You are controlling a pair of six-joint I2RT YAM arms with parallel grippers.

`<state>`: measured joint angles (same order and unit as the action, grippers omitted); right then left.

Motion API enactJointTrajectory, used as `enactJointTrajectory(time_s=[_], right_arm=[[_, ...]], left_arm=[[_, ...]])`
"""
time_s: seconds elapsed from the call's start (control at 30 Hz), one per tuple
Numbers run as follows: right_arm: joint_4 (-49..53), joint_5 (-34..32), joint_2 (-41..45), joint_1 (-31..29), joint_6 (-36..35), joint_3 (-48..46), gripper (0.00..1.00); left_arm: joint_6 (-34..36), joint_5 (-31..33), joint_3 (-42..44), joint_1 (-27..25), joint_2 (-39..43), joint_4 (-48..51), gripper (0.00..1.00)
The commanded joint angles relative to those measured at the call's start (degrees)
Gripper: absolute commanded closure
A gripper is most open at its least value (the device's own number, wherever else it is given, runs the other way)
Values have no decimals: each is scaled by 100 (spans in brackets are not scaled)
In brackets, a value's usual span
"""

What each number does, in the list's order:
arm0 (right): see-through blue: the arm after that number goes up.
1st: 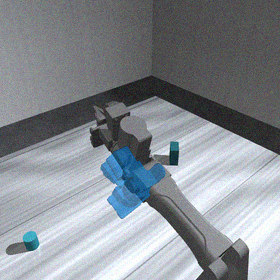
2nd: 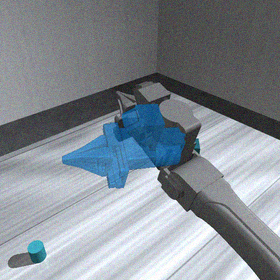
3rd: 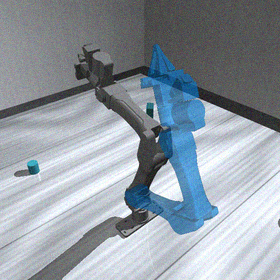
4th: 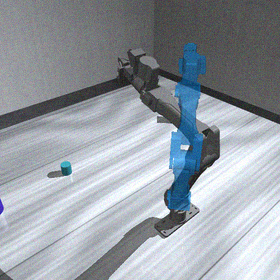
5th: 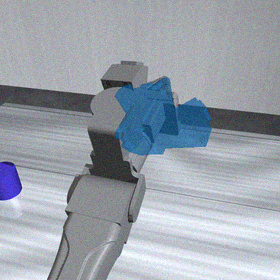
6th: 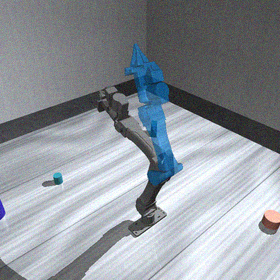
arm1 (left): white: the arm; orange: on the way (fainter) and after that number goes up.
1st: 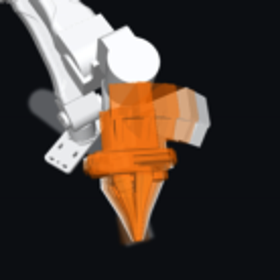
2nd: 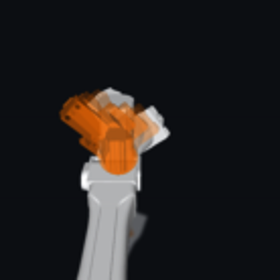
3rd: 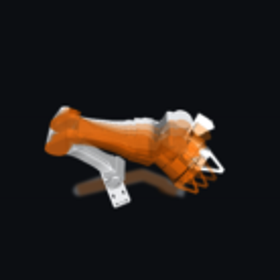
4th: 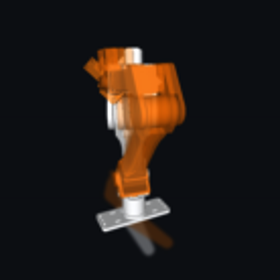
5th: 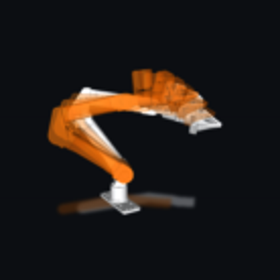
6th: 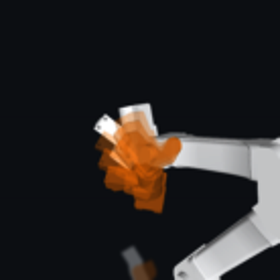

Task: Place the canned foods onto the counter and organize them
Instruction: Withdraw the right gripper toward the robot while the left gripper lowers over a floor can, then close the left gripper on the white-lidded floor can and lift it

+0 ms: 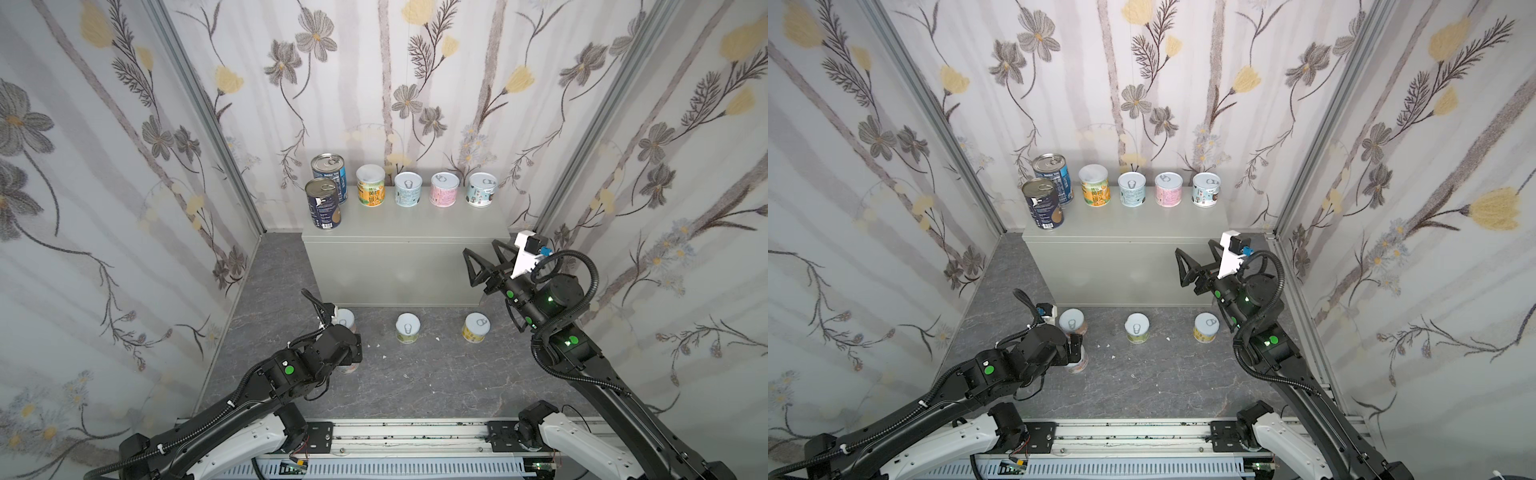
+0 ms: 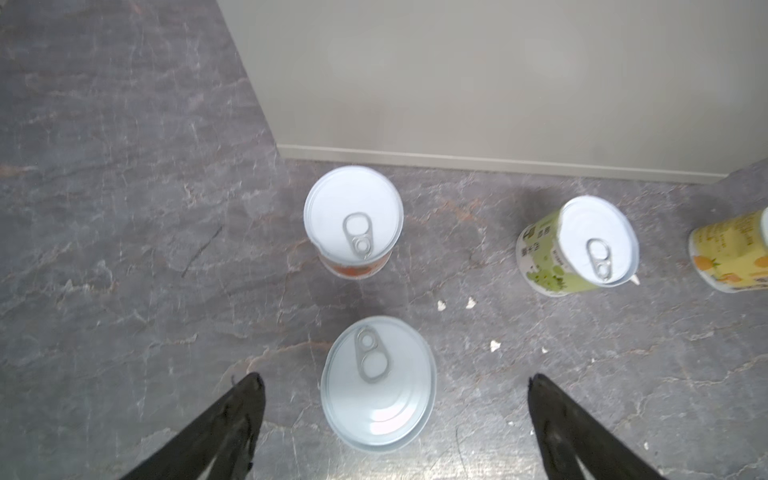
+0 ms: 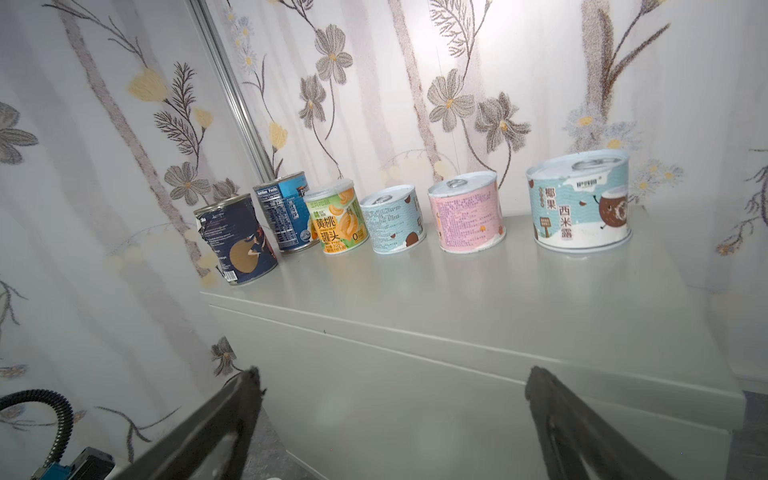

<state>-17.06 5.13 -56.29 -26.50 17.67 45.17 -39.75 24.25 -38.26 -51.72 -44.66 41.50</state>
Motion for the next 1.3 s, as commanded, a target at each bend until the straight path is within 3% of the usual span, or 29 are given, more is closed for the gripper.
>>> enactJointTrajectory(time_s=[0.0,0.13,0.4,0.73,0.97,1.27], right_arm=[[-1156,-327,390,-4,204,-663,0],[-1109,-523,745,3,157,-1093,0],[-1052,-1350,1270,0,303,-1751,0],[-1117,-1613,1219,5,129,-1795,0],[-1167,-1550,1011,5,147,-1711,0],[-1015,-1694,1092,9,87,-1665,0]], left_arm=[[-720,-41,140,-4,37,354,0],[-734,-507,372,-14,6,-114,0],[-1693,9,662,-250,-567,104,0],[-1483,224,1227,-426,-1108,-1506,0],[-1408,808,1124,-463,-1791,-1721,0],[-971,1223,1789,-594,-1787,-2883,5]])
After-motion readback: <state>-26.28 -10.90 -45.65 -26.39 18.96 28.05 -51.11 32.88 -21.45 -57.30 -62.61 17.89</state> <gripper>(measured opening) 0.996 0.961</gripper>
